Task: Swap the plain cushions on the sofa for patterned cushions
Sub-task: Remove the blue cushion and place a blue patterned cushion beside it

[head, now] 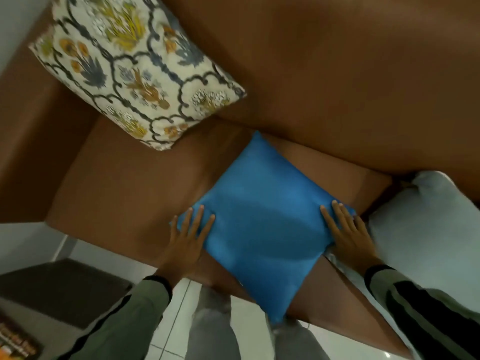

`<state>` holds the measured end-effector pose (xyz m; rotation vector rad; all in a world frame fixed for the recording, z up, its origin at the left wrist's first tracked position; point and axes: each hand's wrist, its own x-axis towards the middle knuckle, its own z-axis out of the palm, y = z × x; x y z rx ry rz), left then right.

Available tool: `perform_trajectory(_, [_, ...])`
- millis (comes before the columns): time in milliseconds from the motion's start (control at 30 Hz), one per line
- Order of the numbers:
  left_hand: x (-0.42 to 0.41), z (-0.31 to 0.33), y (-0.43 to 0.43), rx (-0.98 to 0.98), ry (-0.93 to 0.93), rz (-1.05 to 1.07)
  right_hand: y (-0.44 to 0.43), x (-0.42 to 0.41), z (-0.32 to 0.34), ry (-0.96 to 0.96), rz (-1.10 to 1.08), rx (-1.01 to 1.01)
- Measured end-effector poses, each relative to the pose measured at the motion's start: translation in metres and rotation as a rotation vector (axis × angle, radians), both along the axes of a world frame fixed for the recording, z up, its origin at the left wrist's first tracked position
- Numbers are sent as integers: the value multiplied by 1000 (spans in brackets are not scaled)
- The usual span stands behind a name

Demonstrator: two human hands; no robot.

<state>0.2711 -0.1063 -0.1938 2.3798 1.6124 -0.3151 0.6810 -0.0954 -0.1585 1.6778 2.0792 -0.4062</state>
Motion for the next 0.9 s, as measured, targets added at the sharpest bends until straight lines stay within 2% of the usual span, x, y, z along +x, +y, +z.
perform_trajectory(133, [22, -11, 11, -87, -86, 280, 2, -11, -38, -66, 2, 109])
perform_trajectory(233, [7, 4, 21, -149, -242, 263, 12, -11, -31, -23, -20, 48])
perform_trajectory(333, [-5, 44, 43, -263, -435, 308, 34, -2, 10, 274, -175, 12])
perform_trajectory(400, [-5, 72, 52, -321, -533, 523, 53, 1, 43, 512, -298, 88])
perform_trajectory(433, [-18, 71, 68, -218, -555, 535, 66, 1, 61, 630, -373, 156])
perform_trajectory(467, [-27, 74, 87, -187, -569, 661, 74, 0, 75, 721, -463, 200])
perform_trajectory(500, [-29, 92, 101, -219, -571, 616, 86, -1, 90, 771, -543, 251])
perform_trajectory(633, [-2, 175, 168, -509, -867, 591, 135, -6, 131, 805, -718, 389])
perform_trajectory(700, [3, 185, 199, -556, -901, 541, 152, -3, 142, 804, -742, 403])
perform_trajectory(767, [12, 189, 225, -599, -845, 470, 162, 3, 147, 773, -759, 385])
perform_trajectory(900, [32, 175, 252, -410, -647, 380, 179, 9, 141, 676, -811, 299])
